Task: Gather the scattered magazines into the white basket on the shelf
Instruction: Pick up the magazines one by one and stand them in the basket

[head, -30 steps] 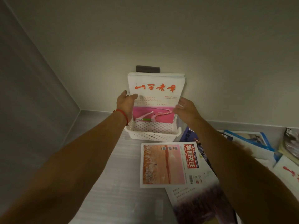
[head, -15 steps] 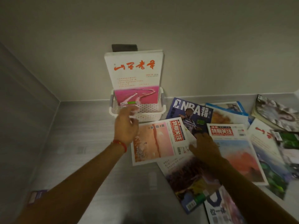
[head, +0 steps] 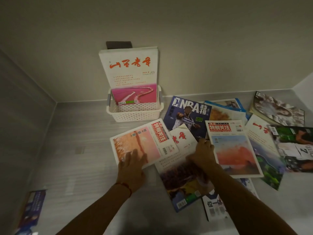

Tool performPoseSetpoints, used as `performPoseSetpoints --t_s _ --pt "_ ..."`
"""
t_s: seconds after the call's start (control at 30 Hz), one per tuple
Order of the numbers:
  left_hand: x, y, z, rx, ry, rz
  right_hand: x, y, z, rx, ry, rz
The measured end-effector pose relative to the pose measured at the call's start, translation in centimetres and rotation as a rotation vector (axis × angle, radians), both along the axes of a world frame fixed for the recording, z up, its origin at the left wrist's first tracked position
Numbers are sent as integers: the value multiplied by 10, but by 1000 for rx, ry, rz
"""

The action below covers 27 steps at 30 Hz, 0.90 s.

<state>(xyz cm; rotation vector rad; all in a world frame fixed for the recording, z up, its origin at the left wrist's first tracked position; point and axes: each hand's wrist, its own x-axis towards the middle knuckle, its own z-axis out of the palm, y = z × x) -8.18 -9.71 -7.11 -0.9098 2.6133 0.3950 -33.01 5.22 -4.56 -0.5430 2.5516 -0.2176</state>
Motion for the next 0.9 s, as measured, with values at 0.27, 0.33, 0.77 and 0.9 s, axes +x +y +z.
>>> performPoseSetpoints --t_s 0.27,0.33,0.77,0.9 --pt "18 -4 19 53 102 154 -32 15 53 -318 -333 186" --pt "15 -5 26 73 61 200 -44 23 79 -394 -387 212" --pt "-84 28 113 1235 888 726 -69 13 120 -959 -753 -77" --pt "-64 -6 125 1093 935 684 -62 -23 129 -844 -438 -112"
